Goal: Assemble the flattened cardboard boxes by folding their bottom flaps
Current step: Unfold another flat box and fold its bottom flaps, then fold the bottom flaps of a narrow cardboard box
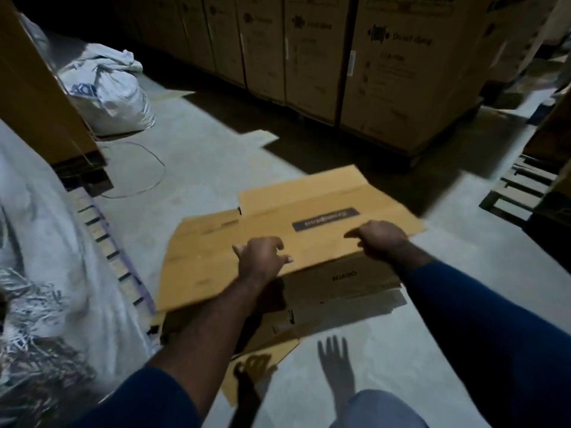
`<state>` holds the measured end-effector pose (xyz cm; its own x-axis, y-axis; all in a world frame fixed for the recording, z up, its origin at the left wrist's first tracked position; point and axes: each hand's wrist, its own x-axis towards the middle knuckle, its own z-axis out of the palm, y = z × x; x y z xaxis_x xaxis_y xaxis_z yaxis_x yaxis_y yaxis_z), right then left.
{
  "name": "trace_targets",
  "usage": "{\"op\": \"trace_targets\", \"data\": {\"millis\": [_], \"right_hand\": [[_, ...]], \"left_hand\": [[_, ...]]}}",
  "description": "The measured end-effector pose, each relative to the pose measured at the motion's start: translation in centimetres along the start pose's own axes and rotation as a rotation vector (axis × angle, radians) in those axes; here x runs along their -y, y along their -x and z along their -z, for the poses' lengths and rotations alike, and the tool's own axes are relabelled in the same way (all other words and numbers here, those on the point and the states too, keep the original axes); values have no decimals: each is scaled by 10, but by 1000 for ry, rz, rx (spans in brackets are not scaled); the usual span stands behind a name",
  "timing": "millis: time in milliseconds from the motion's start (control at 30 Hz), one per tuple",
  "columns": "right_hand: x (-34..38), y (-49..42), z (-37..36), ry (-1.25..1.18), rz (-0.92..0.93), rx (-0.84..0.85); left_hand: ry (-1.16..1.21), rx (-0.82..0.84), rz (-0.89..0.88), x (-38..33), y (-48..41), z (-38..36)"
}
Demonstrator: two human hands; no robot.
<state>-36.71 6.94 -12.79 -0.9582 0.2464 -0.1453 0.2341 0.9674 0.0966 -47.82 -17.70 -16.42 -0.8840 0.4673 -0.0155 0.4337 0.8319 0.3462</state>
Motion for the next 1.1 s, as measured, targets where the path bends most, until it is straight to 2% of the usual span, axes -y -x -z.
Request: {"op": "trace_targets", "data": {"millis": [67, 133, 467, 633, 833, 1033, 1100], "right_hand": [[1, 10, -25, -60, -29, 121], [1, 21, -39, -97, -52, 165], [-8, 90, -16, -165, -31, 106], [-28, 162, -9, -179, -88, 164], [-81, 308, -37, -208, -309, 229], [-129, 468, -81, -311, -611, 248], [-142, 513, -99, -380, -699, 311]], "left_hand": [[15, 21, -18, -3, 11, -17], [13, 17, -34, -13, 18, -21], [-21, 170, -115, -77, 48, 2], [25, 232, -220, -126, 86, 9], [2, 325, -510, -240, 165, -8], [16, 474, -742, -369, 294, -62], [2, 508, -800, -397, 333, -85]]}}
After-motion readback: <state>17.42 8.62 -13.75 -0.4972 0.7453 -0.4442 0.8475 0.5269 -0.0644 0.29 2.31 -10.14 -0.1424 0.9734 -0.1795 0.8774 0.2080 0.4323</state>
